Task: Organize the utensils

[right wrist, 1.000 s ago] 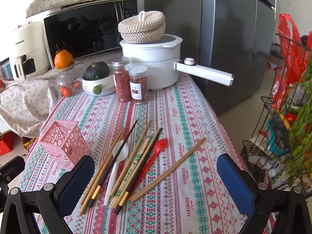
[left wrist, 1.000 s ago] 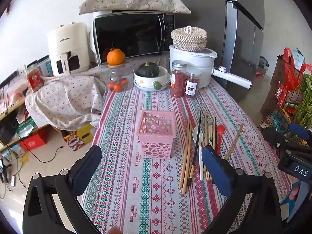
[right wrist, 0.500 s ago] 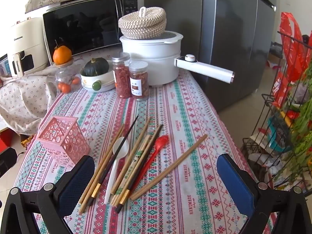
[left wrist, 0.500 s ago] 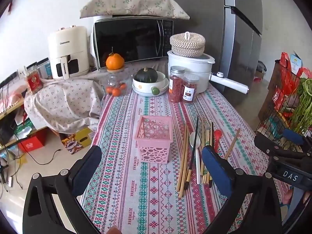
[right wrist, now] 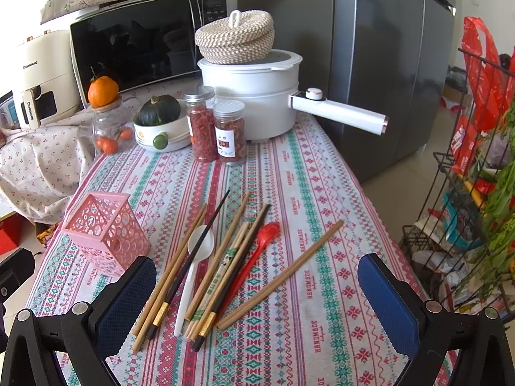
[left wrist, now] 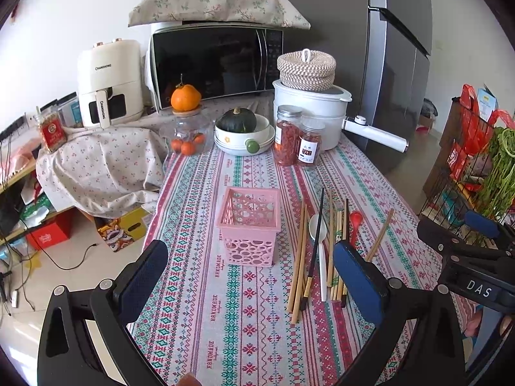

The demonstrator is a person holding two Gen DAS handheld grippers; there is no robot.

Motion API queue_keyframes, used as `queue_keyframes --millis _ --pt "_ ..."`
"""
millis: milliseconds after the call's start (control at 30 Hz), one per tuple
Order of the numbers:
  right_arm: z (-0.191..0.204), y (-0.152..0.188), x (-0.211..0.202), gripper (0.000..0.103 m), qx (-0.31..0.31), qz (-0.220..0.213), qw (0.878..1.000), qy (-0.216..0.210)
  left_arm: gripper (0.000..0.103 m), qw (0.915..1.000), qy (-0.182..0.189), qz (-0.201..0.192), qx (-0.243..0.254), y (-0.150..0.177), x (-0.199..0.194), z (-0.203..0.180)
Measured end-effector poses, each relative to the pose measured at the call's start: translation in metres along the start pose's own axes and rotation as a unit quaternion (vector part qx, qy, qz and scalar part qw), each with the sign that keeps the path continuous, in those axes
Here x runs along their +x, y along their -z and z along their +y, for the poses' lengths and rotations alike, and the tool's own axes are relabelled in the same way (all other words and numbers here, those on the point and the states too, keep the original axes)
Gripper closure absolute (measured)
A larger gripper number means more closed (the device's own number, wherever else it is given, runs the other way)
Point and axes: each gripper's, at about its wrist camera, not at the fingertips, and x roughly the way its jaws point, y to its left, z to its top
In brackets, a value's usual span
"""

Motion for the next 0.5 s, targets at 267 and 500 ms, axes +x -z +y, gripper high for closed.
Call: queue_keyframes --millis 267,500 --pt "0.0002 0.0002 0.0 0.0 0.001 0.001 1.0 0.0 0.0 1.0 0.002 0.001 0.0 0.002 0.0006 -0.0007" --pt "0.0009 0.0003 0.0016 0.0 0.004 0.004 1.0 -0.003 0.0 1.0 0.004 0.003 0.0 0.0034 0.0011 -0.0015"
